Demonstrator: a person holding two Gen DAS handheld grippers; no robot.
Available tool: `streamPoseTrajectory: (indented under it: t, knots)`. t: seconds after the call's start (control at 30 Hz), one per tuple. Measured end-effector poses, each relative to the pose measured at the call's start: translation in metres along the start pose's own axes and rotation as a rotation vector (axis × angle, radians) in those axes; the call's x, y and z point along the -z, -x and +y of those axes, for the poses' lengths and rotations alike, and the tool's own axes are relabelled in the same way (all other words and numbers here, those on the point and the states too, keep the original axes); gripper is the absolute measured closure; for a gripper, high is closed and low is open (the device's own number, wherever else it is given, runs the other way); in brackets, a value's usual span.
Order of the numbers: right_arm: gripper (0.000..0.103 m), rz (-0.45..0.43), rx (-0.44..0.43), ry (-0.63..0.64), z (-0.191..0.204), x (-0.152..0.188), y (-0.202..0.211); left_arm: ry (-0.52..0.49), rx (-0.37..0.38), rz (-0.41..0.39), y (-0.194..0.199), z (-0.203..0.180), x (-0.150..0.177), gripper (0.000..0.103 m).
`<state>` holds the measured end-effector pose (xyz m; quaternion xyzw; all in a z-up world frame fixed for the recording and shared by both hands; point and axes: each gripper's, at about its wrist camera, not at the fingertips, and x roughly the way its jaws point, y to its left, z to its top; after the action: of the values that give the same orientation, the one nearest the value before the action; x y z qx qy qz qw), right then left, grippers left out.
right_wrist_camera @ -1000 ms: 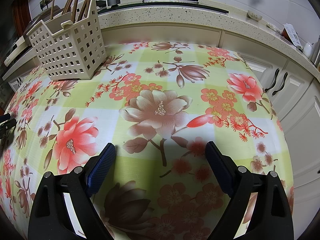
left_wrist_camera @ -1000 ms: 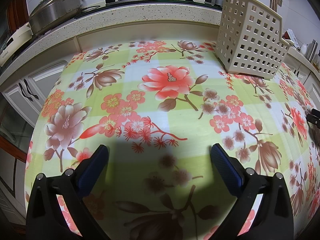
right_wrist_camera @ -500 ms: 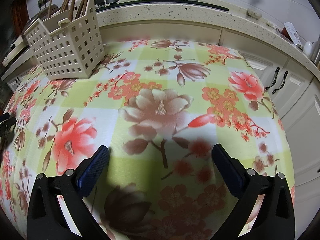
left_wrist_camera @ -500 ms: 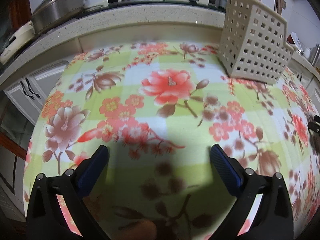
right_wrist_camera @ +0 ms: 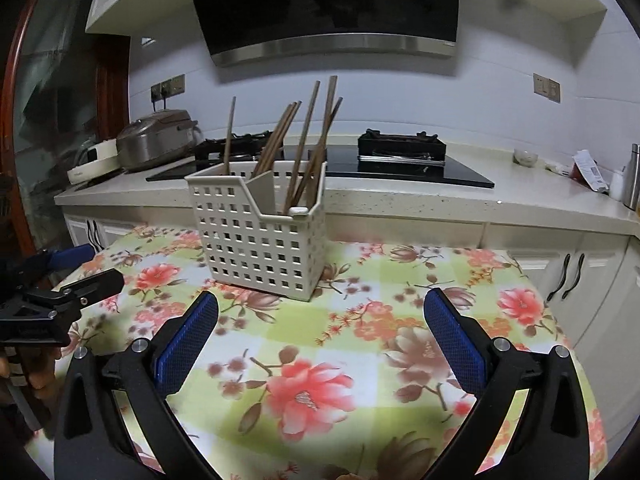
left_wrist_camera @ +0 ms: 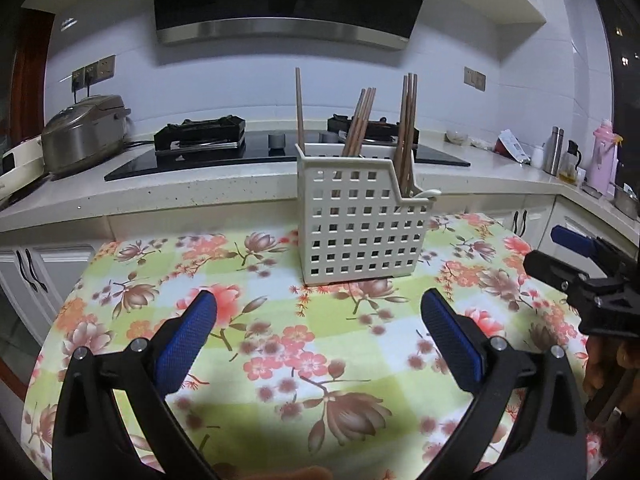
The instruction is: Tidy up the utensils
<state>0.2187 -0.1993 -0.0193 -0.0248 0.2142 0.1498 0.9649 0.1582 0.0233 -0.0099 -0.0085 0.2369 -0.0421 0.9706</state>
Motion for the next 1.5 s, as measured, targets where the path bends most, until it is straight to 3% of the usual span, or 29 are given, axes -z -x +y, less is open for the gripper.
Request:
streamPoseTrajectory:
  t: [0.13,0.4,0.5,0.9,1.17,1.3,1.5]
  knots:
    - [0.007,0.002,-0.001,-0.011,-0.001,0.000,-0.004,-0.006,-0.018,-0.031,0.002,0.000,-0.001,0.004]
    - [0.007,0.023,-0.002,-0.029,-0.005,0.002,-0.005,-0.005,-0.017,-0.019,-0.001,0.002,0.003,0.005]
    - [0.007,0.023,-0.002,-0.027,-0.004,0.004,-0.006,-0.033,0.021,-0.030,-0.001,-0.002,0.004,0.005]
    - [0.007,0.031,-0.005,-0.033,-0.004,0.006,-0.008,-0.044,0.048,-0.004,-0.004,-0.008,0.008,0.005]
    - [0.007,0.210,0.074,-0.070,-0.015,0.014,-0.025,0.075,-0.016,0.095,-0.017,0.021,0.009,0.005]
    - [0.007,0.256,0.099,-0.085,-0.021,0.021,-0.032,0.102,-0.045,0.166,-0.023,0.028,0.012,0.005]
    - [0.007,0.301,0.118,-0.094,-0.025,0.030,-0.042,0.107,-0.088,0.189,-0.025,0.031,0.017,0.005]
